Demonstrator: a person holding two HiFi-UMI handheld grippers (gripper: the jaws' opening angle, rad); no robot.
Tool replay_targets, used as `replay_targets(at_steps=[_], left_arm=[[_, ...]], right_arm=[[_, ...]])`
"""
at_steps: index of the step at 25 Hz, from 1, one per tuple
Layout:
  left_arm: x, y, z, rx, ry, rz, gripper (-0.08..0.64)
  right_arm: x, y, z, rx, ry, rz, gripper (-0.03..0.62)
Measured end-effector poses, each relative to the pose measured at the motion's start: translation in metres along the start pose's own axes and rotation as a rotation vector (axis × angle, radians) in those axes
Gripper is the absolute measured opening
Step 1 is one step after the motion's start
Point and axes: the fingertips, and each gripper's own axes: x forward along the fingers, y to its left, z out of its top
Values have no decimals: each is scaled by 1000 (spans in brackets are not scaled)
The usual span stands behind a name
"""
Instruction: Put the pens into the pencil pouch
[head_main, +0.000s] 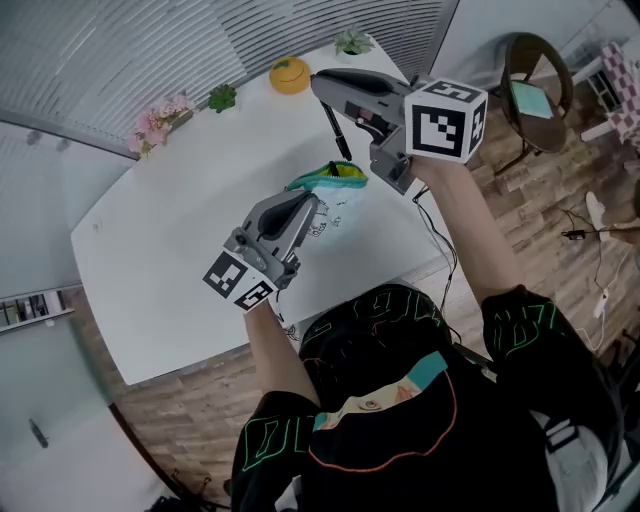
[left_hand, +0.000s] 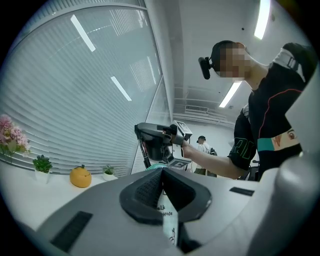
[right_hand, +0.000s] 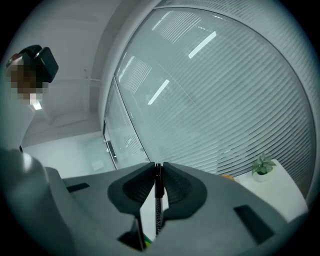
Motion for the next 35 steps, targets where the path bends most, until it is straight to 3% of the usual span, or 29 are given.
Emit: replay_targets(at_steps=[9, 16, 25, 31, 35], left_arm=[[0, 4, 19, 10, -42, -3, -3], [-7, 12, 28, 0, -98, 19, -3], [-8, 10, 34, 6, -126, 28, -3], [-7, 11, 37, 18, -130, 41, -3], [-7, 15, 39, 37, -131, 52, -3]], right_arm=[[-6, 26, -6, 47, -118, 25, 57], [-18, 28, -28, 29, -124, 34, 57], [-37, 27, -62, -6, -5, 4, 57], [-42, 20, -86, -54, 147, -12, 57], [-47, 13, -81, -72, 129, -27, 58]])
